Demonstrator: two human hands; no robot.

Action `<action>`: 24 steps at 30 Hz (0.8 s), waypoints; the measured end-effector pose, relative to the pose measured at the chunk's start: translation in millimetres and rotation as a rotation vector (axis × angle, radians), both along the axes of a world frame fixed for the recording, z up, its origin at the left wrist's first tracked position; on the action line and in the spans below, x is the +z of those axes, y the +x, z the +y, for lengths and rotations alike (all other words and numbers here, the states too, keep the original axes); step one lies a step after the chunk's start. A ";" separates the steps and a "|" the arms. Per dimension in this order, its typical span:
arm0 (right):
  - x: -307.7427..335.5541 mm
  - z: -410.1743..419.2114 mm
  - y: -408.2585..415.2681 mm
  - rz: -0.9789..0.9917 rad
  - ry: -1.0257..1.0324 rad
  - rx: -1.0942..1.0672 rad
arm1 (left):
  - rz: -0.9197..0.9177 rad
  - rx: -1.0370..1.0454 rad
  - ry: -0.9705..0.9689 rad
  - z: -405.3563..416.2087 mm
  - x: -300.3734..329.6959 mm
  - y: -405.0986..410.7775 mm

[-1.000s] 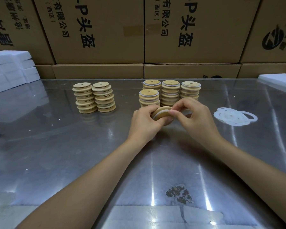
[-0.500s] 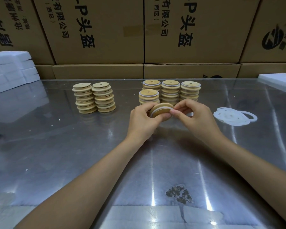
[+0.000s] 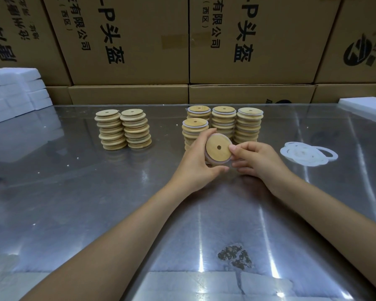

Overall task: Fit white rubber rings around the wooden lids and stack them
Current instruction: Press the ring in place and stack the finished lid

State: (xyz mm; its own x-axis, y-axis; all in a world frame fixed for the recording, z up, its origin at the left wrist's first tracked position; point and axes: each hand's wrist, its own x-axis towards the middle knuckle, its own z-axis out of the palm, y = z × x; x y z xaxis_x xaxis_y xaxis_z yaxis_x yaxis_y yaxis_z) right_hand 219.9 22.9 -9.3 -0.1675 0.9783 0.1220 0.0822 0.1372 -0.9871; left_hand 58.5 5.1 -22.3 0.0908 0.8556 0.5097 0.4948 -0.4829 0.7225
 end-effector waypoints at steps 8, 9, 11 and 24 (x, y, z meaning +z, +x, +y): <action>3.8 -0.3 1.4 -0.009 -0.048 0.010 | -0.042 0.106 0.020 -1.6 2.7 -0.7; 3.7 -0.1 0.8 -0.025 -0.045 0.000 | -0.048 0.150 0.050 -1.0 4.4 -1.2; 3.3 0.4 -0.1 -0.056 -0.045 -0.015 | -0.093 0.254 0.090 1.5 8.8 -4.2; 2.4 1.5 -0.9 -0.130 -0.029 0.024 | -0.312 0.387 -0.064 51.3 40.4 -19.6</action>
